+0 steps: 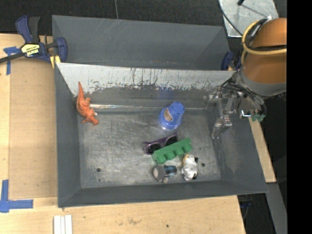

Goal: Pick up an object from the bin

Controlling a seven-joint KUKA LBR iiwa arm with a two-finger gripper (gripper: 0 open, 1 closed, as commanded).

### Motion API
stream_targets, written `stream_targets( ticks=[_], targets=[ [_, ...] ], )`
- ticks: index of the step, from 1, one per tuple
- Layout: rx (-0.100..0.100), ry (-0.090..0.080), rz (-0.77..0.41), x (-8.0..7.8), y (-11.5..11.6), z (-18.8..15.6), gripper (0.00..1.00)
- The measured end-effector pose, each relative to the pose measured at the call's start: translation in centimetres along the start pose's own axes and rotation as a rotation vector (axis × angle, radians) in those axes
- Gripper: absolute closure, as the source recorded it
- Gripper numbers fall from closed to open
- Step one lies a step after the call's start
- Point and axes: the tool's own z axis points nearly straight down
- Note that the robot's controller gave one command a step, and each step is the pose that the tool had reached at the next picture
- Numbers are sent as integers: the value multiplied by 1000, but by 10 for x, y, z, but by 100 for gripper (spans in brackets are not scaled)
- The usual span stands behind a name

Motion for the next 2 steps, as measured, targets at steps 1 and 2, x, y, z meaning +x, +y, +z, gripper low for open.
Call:
stream_targets(
  ticks=[1, 2],
  targets=[
    [1, -8, -2, -2, 0, -5, 0],
    [11, -25, -308, 18, 37, 118, 100]
  ],
)
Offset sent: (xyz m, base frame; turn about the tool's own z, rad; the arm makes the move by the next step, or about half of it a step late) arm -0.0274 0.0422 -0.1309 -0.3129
